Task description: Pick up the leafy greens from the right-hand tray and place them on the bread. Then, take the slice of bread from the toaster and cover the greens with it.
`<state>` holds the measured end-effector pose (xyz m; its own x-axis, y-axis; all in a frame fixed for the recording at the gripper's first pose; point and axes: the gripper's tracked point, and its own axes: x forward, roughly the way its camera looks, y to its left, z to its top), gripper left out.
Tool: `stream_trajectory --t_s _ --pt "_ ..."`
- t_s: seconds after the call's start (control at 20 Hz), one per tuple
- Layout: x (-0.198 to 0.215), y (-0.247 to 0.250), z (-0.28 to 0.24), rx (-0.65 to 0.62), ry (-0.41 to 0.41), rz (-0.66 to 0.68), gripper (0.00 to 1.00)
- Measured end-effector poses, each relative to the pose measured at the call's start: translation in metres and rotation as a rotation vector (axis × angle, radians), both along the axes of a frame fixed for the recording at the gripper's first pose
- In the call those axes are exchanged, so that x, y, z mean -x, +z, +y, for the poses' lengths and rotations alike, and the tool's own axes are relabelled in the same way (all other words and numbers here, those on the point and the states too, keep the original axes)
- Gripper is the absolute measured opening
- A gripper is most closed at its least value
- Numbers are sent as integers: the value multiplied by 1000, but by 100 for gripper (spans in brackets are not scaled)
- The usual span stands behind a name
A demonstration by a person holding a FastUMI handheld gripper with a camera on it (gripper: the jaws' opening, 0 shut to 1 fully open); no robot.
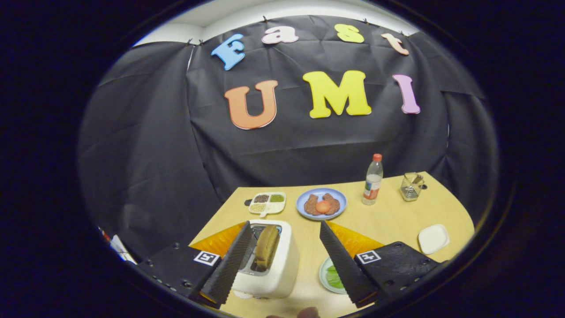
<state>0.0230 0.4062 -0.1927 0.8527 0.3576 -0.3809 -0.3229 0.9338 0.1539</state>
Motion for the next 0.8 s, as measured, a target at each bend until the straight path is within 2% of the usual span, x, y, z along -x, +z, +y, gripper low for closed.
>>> stream_trajectory --t_s 0.4,0.55,0.8 --pt "-16 -47 38 27 -46 78 96" --pt "-22 -55 46 42 -50 75 93" --pt "-29 -73 48 77 -73 93 68"
